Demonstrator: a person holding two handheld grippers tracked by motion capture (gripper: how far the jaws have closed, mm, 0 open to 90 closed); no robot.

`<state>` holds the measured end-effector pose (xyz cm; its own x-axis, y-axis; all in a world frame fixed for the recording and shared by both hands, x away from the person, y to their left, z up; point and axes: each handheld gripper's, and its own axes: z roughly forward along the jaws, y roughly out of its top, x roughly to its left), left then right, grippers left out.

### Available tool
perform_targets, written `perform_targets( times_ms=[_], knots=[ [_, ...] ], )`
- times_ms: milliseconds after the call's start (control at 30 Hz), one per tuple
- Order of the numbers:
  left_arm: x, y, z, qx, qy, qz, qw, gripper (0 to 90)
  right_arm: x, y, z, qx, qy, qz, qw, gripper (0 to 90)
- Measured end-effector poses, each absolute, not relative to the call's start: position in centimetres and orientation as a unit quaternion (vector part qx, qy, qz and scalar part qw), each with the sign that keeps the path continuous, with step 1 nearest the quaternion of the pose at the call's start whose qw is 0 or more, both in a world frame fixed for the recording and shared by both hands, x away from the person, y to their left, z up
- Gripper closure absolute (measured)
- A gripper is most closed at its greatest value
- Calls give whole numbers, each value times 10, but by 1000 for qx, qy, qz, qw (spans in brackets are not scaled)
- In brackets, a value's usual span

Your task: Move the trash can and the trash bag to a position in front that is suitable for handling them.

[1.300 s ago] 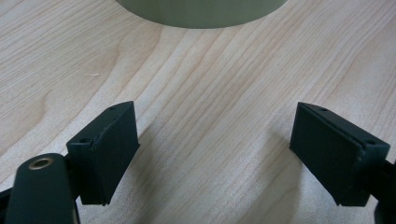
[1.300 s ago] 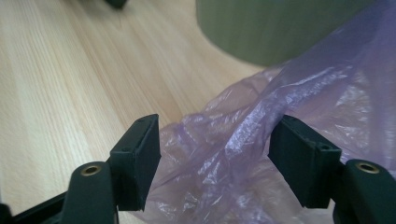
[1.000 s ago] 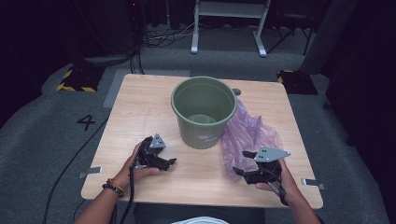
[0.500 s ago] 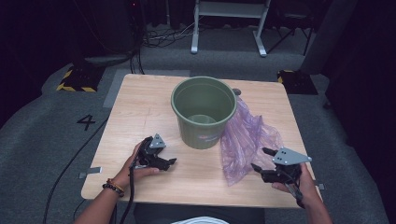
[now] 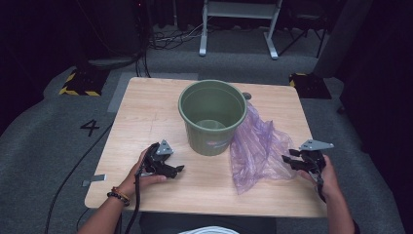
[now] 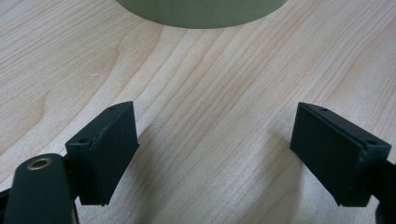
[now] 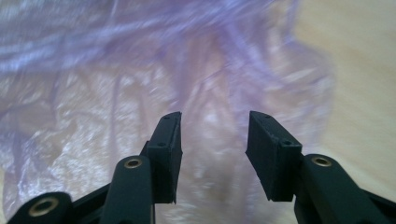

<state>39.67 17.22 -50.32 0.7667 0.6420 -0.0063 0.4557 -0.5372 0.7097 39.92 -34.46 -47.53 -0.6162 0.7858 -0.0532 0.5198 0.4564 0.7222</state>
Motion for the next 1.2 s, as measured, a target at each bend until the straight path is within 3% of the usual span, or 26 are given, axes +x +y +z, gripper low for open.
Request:
perform_targets(
  times_ms=[200,467,667,900,1200],
  knots=[
    [396,171,-503,866,319,130,362,143,395,-320,-492,363,851,348,152,576],
    [396,171,-503,866,319,130,362,142,378,-284,-495,326,861,365,139,572],
    [396,173,-500,869,317,120,360,164,358,-233,-495,279,880,366,119,487],
    [389,175,-486,850,310,112,410,165,345,-196,-494,251,892,356,118,394],
    [366,136,-478,869,230,95,427,166,341,-176,-496,230,895,367,111,356]
  ],
)
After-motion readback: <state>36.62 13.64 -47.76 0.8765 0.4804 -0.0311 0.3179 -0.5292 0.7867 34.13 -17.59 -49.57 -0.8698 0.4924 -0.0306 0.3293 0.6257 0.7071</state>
